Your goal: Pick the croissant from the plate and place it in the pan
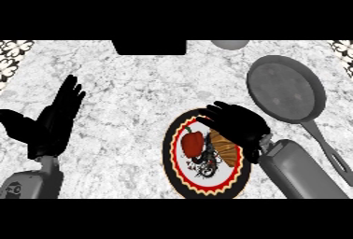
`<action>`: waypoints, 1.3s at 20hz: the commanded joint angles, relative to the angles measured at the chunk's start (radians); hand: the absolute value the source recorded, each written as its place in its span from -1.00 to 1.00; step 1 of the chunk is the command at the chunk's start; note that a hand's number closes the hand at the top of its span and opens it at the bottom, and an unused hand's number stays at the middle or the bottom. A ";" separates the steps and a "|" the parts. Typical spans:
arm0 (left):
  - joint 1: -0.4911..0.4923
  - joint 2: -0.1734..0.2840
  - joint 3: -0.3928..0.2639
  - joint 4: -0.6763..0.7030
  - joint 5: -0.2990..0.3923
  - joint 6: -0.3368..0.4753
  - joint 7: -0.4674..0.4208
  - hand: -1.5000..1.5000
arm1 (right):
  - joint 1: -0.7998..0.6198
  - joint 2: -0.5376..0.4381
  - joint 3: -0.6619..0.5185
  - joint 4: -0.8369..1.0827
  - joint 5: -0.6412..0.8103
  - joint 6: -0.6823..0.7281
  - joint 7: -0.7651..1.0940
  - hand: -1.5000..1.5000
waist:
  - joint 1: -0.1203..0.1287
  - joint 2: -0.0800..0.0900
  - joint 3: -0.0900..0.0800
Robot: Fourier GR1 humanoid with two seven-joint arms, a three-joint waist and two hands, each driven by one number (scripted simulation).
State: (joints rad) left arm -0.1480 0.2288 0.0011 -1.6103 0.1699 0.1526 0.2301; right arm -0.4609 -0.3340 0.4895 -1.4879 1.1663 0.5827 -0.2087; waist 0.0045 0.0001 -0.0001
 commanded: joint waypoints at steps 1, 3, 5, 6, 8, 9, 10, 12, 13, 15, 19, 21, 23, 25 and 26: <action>-0.079 0.009 0.050 0.095 0.005 -0.041 -0.019 0.00 | 0.016 0.018 -0.017 0.008 0.037 0.013 -0.034 -1.00 | -0.005 0.000 0.000; 0.038 -0.037 -0.008 -0.040 -0.031 -0.001 -0.006 0.00 | -0.016 0.068 -0.015 0.140 0.076 -0.084 -0.052 -1.00 | 0.003 0.000 0.000; -0.015 -0.025 0.019 0.030 -0.035 -0.023 -0.018 0.00 | -0.020 0.109 -0.025 0.146 0.085 -0.088 -0.058 -1.00 | 0.000 0.001 0.000; -0.077 -0.003 0.050 0.082 -0.012 -0.044 -0.002 0.00 | 0.000 0.116 -0.021 0.184 0.090 -0.114 -0.060 -1.00 | -0.002 0.001 0.000; -0.016 -0.009 0.039 -0.002 -0.009 -0.056 0.026 0.00 | 0.024 0.138 -0.026 0.141 0.095 -0.091 -0.060 -1.00 | -0.001 0.000 0.000; -0.077 -0.009 0.063 0.068 -0.020 -0.044 0.007 0.00 | -0.052 0.161 -0.058 0.223 0.103 -0.082 -0.068 -1.00 | -0.001 0.001 0.000; 0.007 0.002 0.059 -0.002 -0.006 -0.070 0.009 0.00 | 0.046 0.143 -0.003 0.178 0.136 -0.113 -0.053 -1.00 | -0.001 -0.001 0.000; 0.010 -0.040 0.039 0.053 -0.041 -0.052 -0.052 0.00 | -0.007 0.145 -0.053 0.303 0.130 -0.158 -0.110 -1.00 | 0.001 0.001 0.000; -0.013 -0.014 0.052 -0.035 -0.033 -0.045 0.056 0.00 | -0.013 0.157 -0.045 0.234 0.146 -0.082 -0.091 -1.00 | 0.000 0.000 0.000; -0.024 -0.019 0.080 0.030 -0.012 -0.075 -0.002 0.00 | -0.002 0.160 -0.040 0.250 0.155 -0.098 -0.129 1.00 | -0.002 0.000 0.000; -0.051 -0.045 0.049 0.046 -0.043 -0.057 -0.002 0.00 | -0.028 0.197 -0.035 0.378 0.177 -0.256 -0.197 1.00 | -0.001 0.002 0.000; -0.001 -0.022 0.084 -0.003 -0.024 -0.073 0.011 0.00 | -0.015 0.227 -0.041 0.336 0.176 -0.227 -0.186 1.00 | -0.001 0.000 0.000; -0.028 -0.055 0.057 0.034 -0.048 -0.053 0.002 0.00 | -0.103 0.227 -0.094 0.409 0.162 -0.220 -0.232 1.00 | 0.000 0.001 0.000; -0.009 -0.033 0.070 0.029 -0.045 -0.085 -0.014 0.00 | -0.059 0.227 -0.101 0.422 0.171 -0.283 -0.244 1.00 | 0.001 0.001 0.000; -0.060 -0.036 0.087 0.034 -0.027 -0.071 0.034 0.00 | -0.083 0.231 -0.114 0.417 0.169 -0.245 -0.247 1.00 | -0.001 0.001 0.000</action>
State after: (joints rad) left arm -0.1676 0.1908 0.0676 -1.5911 0.1290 0.0884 0.2371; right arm -0.5223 -0.1354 0.4089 -1.1243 1.3339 0.3611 -0.4388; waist 0.0023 -0.0069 -0.0068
